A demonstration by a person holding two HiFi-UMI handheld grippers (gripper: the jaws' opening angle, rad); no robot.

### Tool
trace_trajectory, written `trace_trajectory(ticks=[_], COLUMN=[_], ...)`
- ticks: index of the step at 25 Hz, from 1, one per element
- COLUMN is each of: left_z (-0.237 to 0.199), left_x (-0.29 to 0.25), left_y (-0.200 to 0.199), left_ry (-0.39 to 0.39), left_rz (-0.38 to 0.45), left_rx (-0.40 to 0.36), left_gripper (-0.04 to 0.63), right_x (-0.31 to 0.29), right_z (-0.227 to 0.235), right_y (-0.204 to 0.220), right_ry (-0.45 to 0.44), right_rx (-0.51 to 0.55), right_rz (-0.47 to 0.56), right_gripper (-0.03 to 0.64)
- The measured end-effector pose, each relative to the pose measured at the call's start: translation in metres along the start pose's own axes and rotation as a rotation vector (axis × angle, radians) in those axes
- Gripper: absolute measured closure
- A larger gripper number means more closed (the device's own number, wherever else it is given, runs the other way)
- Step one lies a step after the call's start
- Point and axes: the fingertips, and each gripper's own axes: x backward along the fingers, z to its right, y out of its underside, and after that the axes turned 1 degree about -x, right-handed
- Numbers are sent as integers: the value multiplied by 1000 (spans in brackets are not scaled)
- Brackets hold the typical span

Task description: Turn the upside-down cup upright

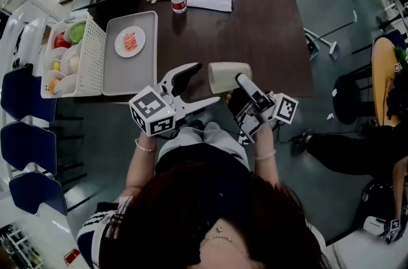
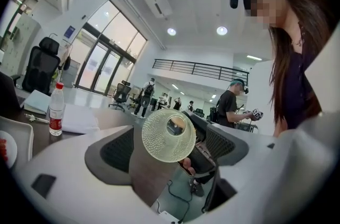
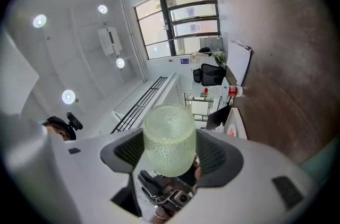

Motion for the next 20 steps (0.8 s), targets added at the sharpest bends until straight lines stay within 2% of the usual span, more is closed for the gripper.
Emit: trace_trajectory(ticks=[14, 20], left_z=[7, 7], left_x=[-15, -13], left_y=[-2, 0], left_ry=[15, -2], left_rz=[-9, -32], left_rx=[-14, -78], left_gripper=[178, 189], right_x=[-6, -7], right_z=[-7, -7], right_y=[13, 15], right_ry=[-39, -52], right_rx=[-30, -45], right_rz=[-50, -50], right_gripper=[301, 301])
